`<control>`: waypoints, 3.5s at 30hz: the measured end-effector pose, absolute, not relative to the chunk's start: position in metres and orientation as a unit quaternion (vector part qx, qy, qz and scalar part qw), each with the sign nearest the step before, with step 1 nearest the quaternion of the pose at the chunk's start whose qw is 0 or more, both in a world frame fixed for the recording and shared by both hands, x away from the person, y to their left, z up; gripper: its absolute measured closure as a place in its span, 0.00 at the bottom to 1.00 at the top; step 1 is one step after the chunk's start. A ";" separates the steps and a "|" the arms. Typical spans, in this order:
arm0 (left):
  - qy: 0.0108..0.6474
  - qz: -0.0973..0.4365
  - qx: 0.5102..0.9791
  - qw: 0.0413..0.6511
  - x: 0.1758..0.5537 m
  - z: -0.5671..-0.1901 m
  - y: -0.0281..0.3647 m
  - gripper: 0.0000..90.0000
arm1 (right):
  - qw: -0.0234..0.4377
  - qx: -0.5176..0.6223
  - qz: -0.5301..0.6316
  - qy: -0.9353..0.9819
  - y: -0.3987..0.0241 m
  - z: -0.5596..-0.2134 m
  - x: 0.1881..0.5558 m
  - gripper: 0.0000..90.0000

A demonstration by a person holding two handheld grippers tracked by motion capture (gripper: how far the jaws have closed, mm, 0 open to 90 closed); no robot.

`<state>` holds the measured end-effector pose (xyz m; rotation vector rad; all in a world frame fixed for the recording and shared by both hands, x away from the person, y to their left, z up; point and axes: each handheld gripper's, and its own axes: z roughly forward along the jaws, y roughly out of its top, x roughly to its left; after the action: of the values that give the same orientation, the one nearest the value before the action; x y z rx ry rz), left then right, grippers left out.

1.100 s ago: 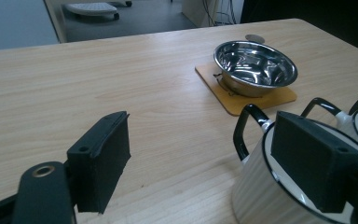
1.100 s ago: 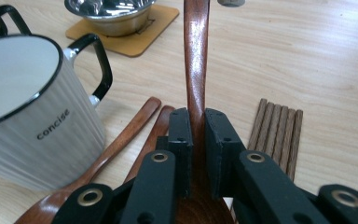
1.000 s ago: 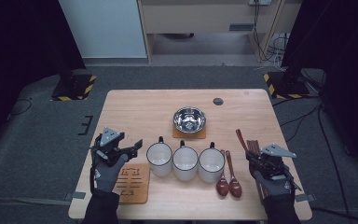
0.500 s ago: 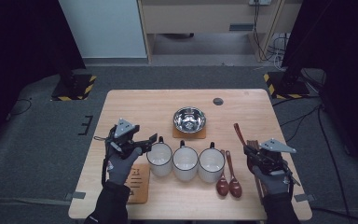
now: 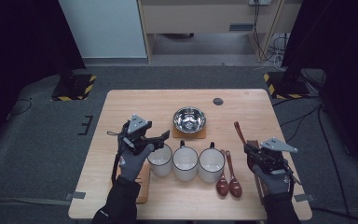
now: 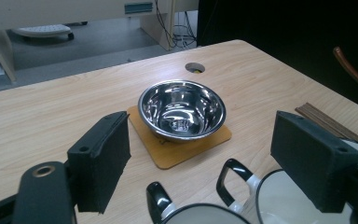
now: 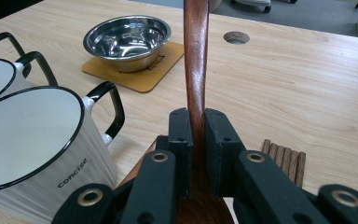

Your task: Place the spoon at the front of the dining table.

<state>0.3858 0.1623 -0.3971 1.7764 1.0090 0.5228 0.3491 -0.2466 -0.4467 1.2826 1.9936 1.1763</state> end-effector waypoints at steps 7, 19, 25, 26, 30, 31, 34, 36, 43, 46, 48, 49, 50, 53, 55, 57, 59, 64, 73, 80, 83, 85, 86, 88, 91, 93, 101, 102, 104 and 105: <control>0.407 0.204 0.738 0.498 0.389 -0.399 0.146 0.21 | 0.250 0.468 0.438 0.725 -0.249 -0.443 0.347 0.90; 0.385 0.198 0.747 0.505 0.393 -0.392 0.122 0.21 | 0.254 0.462 0.442 0.726 -0.247 -0.439 0.346 0.90; 0.375 0.194 0.750 0.509 0.394 -0.389 0.109 0.21 | 0.256 0.462 0.447 0.722 -0.249 -0.437 0.345 0.90; 0.374 0.194 0.751 0.509 0.394 -0.388 0.107 0.21 | 0.257 0.462 0.448 0.721 -0.249 -0.437 0.345 0.90; 0.369 0.192 0.752 0.512 0.395 -0.387 0.100 0.21 | 0.257 0.461 0.450 0.720 -0.249 -0.435 0.344 0.90; 0.368 0.191 0.752 0.513 0.395 -0.386 0.098 0.21 | 0.258 0.461 0.450 0.720 -0.249 -0.435 0.344 0.90; 0.364 0.192 0.754 0.513 0.395 -0.385 0.093 0.21 | 0.258 0.460 0.451 0.720 -0.248 -0.435 0.344 0.90; 0.363 0.190 0.753 0.515 0.396 -0.384 0.090 0.21 | 0.258 0.458 0.451 0.721 -0.247 -0.435 0.344 0.90; 0.355 0.186 0.756 0.517 0.398 -0.383 0.077 0.22 | 0.258 0.456 0.457 0.719 -0.247 -0.434 0.343 0.90; 0.351 0.184 0.758 0.518 0.398 -0.382 0.071 0.22 | 0.258 0.453 0.459 0.719 -0.247 -0.433 0.343 0.90; 0.348 0.182 0.760 0.518 0.399 -0.382 0.068 0.22 | 0.256 0.454 0.460 0.719 -0.246 -0.433 0.343 0.90; 0.346 0.182 0.761 0.518 0.399 -0.382 0.066 0.22 | 0.256 0.453 0.461 0.719 -0.246 -0.433 0.343 0.90; 0.344 0.182 0.762 0.518 0.399 -0.381 0.065 0.22 | 0.254 0.454 0.462 0.719 -0.246 -0.433 0.343 0.90; 0.342 0.180 0.762 0.519 0.400 -0.380 0.060 0.22 | 0.253 0.452 0.463 0.720 -0.245 -0.433 0.343 0.90; 0.340 0.178 0.763 0.521 0.401 -0.380 0.055 0.22 | 0.252 0.452 0.463 0.720 -0.245 -0.433 0.343 0.90; 0.337 0.175 0.764 0.522 0.401 -0.380 0.051 0.22 | 0.252 0.452 0.464 0.719 -0.245 -0.434 0.343 0.90; 0.334 0.174 0.767 0.520 0.402 -0.380 0.047 0.22 | 0.251 0.451 0.464 0.720 -0.245 -0.434 0.343 0.90; 0.326 0.170 0.769 0.523 0.403 -0.378 0.036 0.22 | 0.250 0.451 0.465 0.719 -0.245 -0.434 0.343 0.90; 0.316 0.160 0.773 0.527 0.405 -0.378 0.019 0.22 | 0.251 0.448 0.469 0.718 -0.246 -0.433 0.342 0.90; 0.306 0.157 0.775 0.529 0.406 -0.379 0.008 0.22 | 0.251 0.448 0.471 0.717 -0.246 -0.432 0.341 0.90; 0.303 0.154 0.778 0.529 0.407 -0.380 0.002 0.23 | 0.251 0.446 0.472 0.718 -0.245 -0.432 0.341 0.91; 0.302 0.152 0.779 0.528 0.407 -0.380 -0.001 0.23 | 0.252 0.444 0.472 0.719 -0.245 -0.432 0.341 0.90; 0.300 0.151 0.780 0.528 0.408 -0.380 -0.003 0.23 | 0.252 0.444 0.472 0.719 -0.245 -0.432 0.341 0.90; 0.299 0.149 0.781 0.528 0.408 -0.381 -0.007 0.23 | 0.252 0.444 0.473 0.718 -0.245 -0.431 0.341 0.90; 0.296 0.148 0.782 0.528 0.409 -0.381 -0.013 0.23 | 0.252 0.443 0.473 0.719 -0.245 -0.431 0.340 0.90; 0.295 0.145 0.781 0.530 0.409 -0.382 -0.016 0.23 | 0.252 0.443 0.473 0.718 -0.245 -0.431 0.340 0.91; 0.294 0.136 0.782 0.533 0.411 -0.385 -0.027 0.25 | 0.254 0.440 0.477 0.717 -0.245 -0.430 0.339 0.91; 0.293 0.135 0.782 0.534 0.411 -0.385 -0.028 0.25 | 0.254 0.441 0.477 0.717 -0.245 -0.430 0.339 0.91; 0.292 0.134 0.782 0.534 0.411 -0.385 -0.031 0.26 | 0.254 0.440 0.478 0.717 -0.245 -0.430 0.339 0.91; 0.292 0.133 0.783 0.533 0.411 -0.385 -0.032 0.27 | 0.254 0.440 0.478 0.716 -0.245 -0.430 0.339 0.90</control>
<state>0.4115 -0.0325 -0.3850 1.8654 0.6966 0.3167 0.3390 -0.2447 -0.4295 1.1957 1.9457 1.2984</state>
